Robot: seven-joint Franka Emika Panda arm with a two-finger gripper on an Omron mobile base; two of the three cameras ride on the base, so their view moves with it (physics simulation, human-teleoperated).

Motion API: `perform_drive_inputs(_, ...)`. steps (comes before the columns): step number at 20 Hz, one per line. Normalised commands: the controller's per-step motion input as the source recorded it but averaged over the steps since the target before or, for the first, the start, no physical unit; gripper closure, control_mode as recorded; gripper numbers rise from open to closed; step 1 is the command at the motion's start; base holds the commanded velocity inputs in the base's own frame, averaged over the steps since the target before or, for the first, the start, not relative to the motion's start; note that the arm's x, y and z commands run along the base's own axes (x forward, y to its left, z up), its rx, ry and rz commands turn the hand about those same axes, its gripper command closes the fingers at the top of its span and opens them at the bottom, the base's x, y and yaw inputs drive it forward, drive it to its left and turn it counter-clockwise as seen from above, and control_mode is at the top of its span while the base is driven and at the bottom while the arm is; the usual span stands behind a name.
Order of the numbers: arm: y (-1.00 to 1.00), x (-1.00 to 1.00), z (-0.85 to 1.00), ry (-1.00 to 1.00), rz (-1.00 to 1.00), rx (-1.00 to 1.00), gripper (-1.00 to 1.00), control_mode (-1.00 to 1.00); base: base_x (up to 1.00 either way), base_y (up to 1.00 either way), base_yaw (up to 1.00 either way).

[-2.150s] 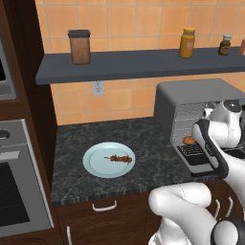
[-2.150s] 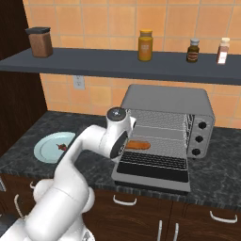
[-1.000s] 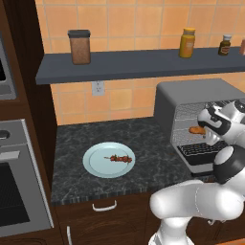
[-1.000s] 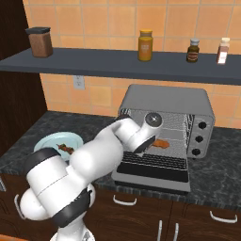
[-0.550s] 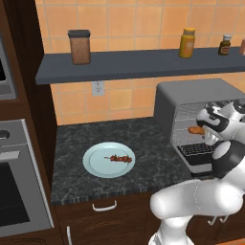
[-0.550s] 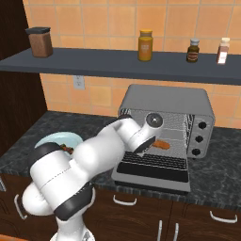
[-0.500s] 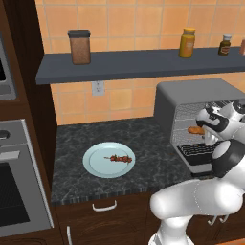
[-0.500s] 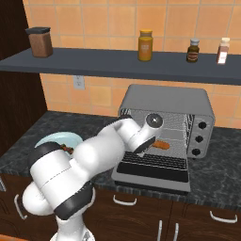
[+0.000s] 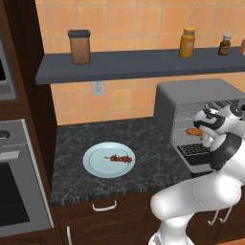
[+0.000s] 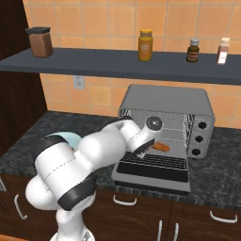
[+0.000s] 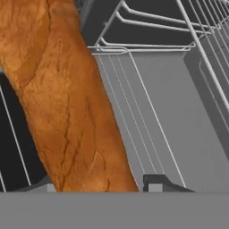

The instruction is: Pick up the kebab skewer and baguette bread, and place them inside the toaster oven. Close the toaster oven door and start by setting the timer.

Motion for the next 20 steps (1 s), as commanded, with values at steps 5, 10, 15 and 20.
perform_drive_inputs(5,-0.12,0.00,-0.08,0.00,0.00,0.00,-1.00,-1.00,0.00,0.00,0.00)
perform_drive_inputs(10,-0.10,0.00,-0.01,0.00,0.00,0.00,-1.00,-1.00,0.00,0.00,0.00)
perform_drive_inputs(15,0.00,-0.09,0.17,0.00,0.00,0.01,-1.00,-1.00,0.00,0.00,0.00)
perform_drive_inputs(20,0.21,-0.90,0.81,0.06,-0.01,0.07,-1.00,-1.00,0.00,0.00,0.00)
